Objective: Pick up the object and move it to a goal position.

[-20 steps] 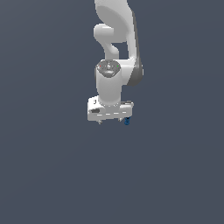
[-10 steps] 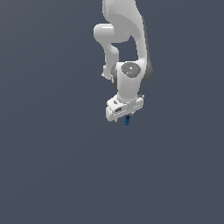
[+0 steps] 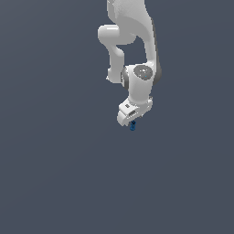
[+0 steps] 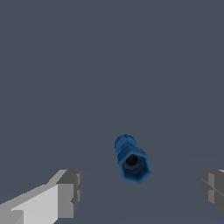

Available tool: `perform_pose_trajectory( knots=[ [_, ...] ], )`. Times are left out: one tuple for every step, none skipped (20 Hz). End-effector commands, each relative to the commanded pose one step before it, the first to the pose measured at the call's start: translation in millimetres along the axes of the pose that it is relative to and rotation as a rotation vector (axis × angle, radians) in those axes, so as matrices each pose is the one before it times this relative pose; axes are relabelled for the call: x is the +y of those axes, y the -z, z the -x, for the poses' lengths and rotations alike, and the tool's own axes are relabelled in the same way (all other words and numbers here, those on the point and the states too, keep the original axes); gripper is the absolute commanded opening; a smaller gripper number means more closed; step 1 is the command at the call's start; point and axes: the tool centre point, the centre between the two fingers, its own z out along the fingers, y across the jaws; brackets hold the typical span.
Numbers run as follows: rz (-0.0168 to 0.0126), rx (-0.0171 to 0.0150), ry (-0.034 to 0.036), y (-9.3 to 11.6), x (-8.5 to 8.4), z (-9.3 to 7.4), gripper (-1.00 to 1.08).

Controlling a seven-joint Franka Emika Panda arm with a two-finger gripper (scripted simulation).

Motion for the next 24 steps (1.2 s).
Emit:
perform_pose_trajectory(
  knots=[
    [0.00026,0.00028,-0.00055,-0.20,0.38,0.05,1.00],
    [0.00000,0.00000,0.00000,-1.01,0.03,0.07,1.00],
    [-0.00001,0.00004,0.00049,-1.66,-0.19,0.01,1.00],
    [-0.00001,0.00005,0.00049,-2.33,-0.18,0.06,1.00],
    [0.00000,0.00000,0.00000,-3.01,0.07,0.22,1.00],
    [-0.00003,0.00008,0.00084,-3.62,-0.32,0.08,1.00],
    [-0.00003,0.00007,0.00069,-4.25,-0.23,0.16,1.00],
    [-0.00004,0.00009,0.00084,-4.85,-0.29,0.17,1.00],
    [-0.00003,0.00009,0.00084,-5.42,-0.27,0.18,1.00],
    [-0.00001,0.00007,0.00069,-5.22,-0.18,0.16,1.00],
    [0.00002,0.00006,0.00069,-4.57,-0.17,0.07,1.00],
    [0.00004,0.00004,0.00049,-3.93,-0.06,0.03,1.00],
    [0.00008,0.00003,0.00048,-3.26,-0.06,-0.06,1.00],
    [0.00000,0.00000,0.00000,-2.64,0.18,-0.01,1.00],
    [0.00016,0.00000,0.00046,-1.97,-0.07,-0.16,1.00],
    [0.00000,0.00000,0.00000,-1.41,0.13,-0.07,1.00],
    [0.00000,0.00000,0.00000,-0.83,0.08,-0.05,1.00],
    [0.00000,0.00000,0.00000,-0.28,0.03,-0.02,1.00],
    [0.00000,0.00000,0.00000,0.00,0.00,0.00,-1.00],
    [0.00000,0.00000,0.00000,0.00,0.00,0.00,-1.00],
    [0.00000,0.00000,0.00000,0.00,0.00,0.00,-1.00],
    [0.00000,0.00000,0.00000,0.00,0.00,0.00,-1.00],
    [0.00000,0.00000,0.00000,0.00,0.00,0.00,-1.00],
    [0.00000,0.00000,0.00000,0.00,0.00,0.00,-1.00]
  ],
)
